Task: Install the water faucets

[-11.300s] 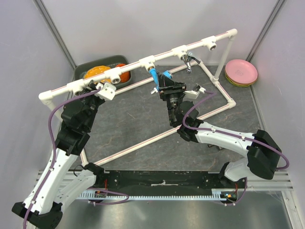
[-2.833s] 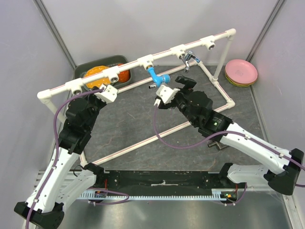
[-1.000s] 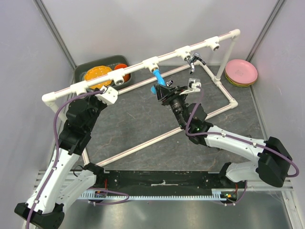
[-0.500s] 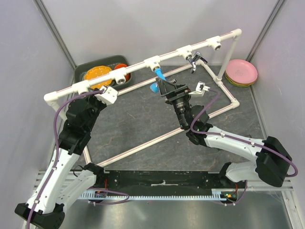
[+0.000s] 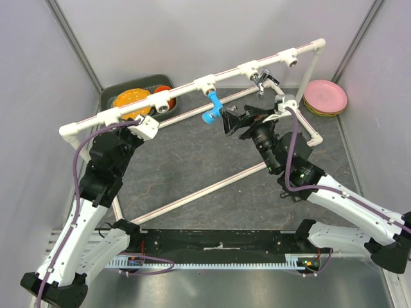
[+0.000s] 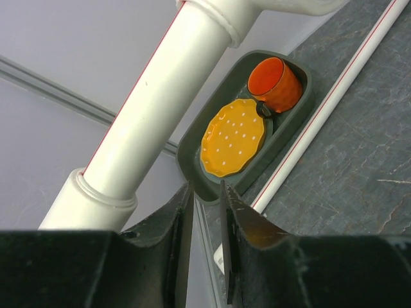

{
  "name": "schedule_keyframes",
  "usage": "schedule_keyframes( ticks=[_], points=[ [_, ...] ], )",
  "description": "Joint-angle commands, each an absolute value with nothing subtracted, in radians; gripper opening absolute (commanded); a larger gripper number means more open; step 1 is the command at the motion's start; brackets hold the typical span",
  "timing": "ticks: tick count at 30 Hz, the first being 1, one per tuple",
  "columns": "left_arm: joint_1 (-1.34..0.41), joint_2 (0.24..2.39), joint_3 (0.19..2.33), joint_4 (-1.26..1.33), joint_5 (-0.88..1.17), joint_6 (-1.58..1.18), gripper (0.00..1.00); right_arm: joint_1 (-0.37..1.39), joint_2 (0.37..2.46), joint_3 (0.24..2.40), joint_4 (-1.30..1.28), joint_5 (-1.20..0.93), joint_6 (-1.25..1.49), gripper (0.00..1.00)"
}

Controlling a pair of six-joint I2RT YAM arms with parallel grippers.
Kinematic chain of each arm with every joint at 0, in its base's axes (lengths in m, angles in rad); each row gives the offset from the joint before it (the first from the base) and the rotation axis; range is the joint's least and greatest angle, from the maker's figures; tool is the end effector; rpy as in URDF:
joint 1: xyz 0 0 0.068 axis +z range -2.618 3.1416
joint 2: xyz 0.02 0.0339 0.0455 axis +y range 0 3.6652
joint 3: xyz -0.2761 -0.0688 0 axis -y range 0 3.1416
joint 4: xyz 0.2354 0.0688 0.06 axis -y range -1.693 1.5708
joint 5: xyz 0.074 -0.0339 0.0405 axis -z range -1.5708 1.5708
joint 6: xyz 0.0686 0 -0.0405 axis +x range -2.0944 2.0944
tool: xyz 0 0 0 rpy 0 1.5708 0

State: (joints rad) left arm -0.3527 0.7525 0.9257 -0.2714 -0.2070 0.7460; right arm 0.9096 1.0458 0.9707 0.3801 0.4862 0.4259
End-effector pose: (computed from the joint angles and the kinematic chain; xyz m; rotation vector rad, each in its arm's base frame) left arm 0.1742 -0.0491 0.3880 0.7427 1.5162 0.4689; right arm 0.1784 0.1771 0.4350 0.1134 1.3438 0.8296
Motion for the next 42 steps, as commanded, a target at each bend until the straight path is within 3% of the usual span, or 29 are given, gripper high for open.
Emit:
schedule_keyframes(
  ticks=[1, 4, 13, 20, 27, 33, 42],
  points=[
    [-0.344, 0.753, 0.928, -0.227, -0.207, 0.727, 0.29, 0.91, 1.025, 1.144, 0.002, 0.428, -0.13, 0.98],
    [-0.342, 0.75, 0.927, -0.227, -0.206, 0.724, 0.27, 0.937, 1.04, 1.229, -0.176, 0.44, -0.409, 0.98],
    [-0.341, 0.753, 0.923, -0.226, -0.206, 0.727, 0.2, 1.124, 1.15, 1.319, -0.229, 0.664, -1.108, 0.98],
    [-0.341, 0.755, 0.92, -0.225, -0.207, 0.735, 0.02, 1.192, 1.269, 1.362, -0.166, 0.859, -1.394, 0.98],
    [-0.339, 0.749, 0.917, -0.226, -0.206, 0.736, 0.02, 1.189, 1.367, 1.341, -0.011, 0.965, -1.549, 0.98],
    [-0.339, 0.741, 0.917, -0.225, -0.206, 0.738, 0.02, 1.172, 1.434, 1.37, 0.037, 0.976, -1.591, 0.88],
    [-0.337, 0.723, 0.934, -0.218, -0.209, 0.712, 0.02, 1.157, 1.466, 1.381, 0.049, 0.974, -1.559, 0.41]
  ],
)
